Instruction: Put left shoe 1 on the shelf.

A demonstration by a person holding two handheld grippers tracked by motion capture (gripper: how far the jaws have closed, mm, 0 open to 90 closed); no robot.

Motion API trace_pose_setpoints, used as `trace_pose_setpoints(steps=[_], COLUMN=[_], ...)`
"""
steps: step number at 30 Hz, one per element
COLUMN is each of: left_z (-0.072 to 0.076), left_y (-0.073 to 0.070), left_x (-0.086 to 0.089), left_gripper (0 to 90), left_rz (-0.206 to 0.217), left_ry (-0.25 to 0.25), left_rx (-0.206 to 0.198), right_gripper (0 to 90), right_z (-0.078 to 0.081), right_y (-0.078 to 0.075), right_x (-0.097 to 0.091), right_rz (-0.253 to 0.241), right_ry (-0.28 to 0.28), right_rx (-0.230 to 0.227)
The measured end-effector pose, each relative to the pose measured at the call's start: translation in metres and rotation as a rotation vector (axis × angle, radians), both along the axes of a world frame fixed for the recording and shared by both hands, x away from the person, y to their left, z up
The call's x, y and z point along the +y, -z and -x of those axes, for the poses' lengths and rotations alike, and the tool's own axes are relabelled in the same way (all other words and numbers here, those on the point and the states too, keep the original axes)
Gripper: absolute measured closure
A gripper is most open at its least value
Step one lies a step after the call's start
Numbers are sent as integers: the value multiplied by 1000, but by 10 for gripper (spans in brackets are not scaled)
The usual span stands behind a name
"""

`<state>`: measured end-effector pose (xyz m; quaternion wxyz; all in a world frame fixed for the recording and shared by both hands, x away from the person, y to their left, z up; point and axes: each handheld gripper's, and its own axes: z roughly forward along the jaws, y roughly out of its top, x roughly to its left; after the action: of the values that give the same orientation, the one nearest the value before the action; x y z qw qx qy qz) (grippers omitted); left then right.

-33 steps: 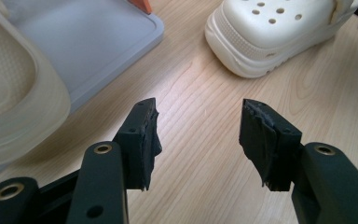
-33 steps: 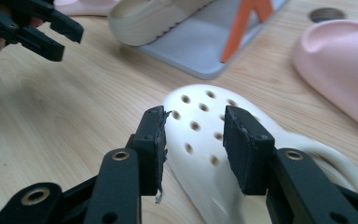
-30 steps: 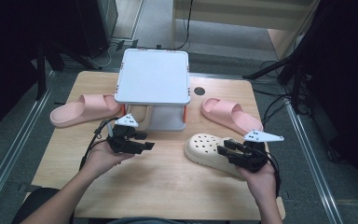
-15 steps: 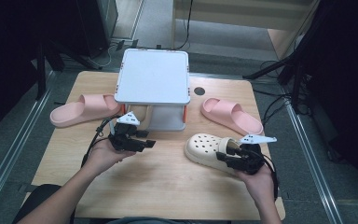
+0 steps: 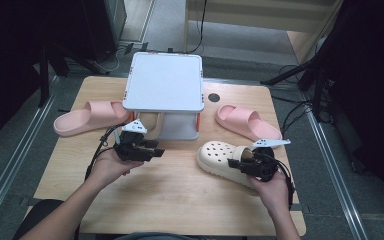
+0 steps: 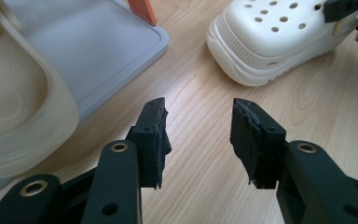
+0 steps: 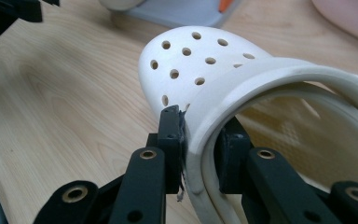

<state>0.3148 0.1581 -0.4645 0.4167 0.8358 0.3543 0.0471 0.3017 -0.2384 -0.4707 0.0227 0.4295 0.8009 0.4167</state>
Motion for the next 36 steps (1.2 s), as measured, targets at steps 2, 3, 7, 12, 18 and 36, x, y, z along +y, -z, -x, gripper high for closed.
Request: trace_pose_setpoints(steps=[2, 3, 7, 12, 18, 36], left_z=[2, 2, 6, 13, 22, 33], left_y=[0, 0, 1, 4, 6, 17], left_x=[2, 2, 6, 11, 18, 13], left_gripper=[556, 556, 575, 608, 639, 655], left_rz=[2, 3, 20, 21, 14, -9], left_ry=[-5, -9, -22, -39, -62, -74], left_rx=[-7, -9, 7, 10, 1, 1], right_gripper=[760, 759, 755, 755, 751, 585], right_z=[0, 0, -2, -5, -7, -9], right_y=[-5, -6, -11, -10, -2, -1], right_x=[9, 14, 39, 74, 105, 125], right_rz=[-12, -16, -43, -38, -42, 78], right_ry=[-20, -26, -56, -111, -169, -233], right_rx=[-17, -22, -39, -42, -2, -94])
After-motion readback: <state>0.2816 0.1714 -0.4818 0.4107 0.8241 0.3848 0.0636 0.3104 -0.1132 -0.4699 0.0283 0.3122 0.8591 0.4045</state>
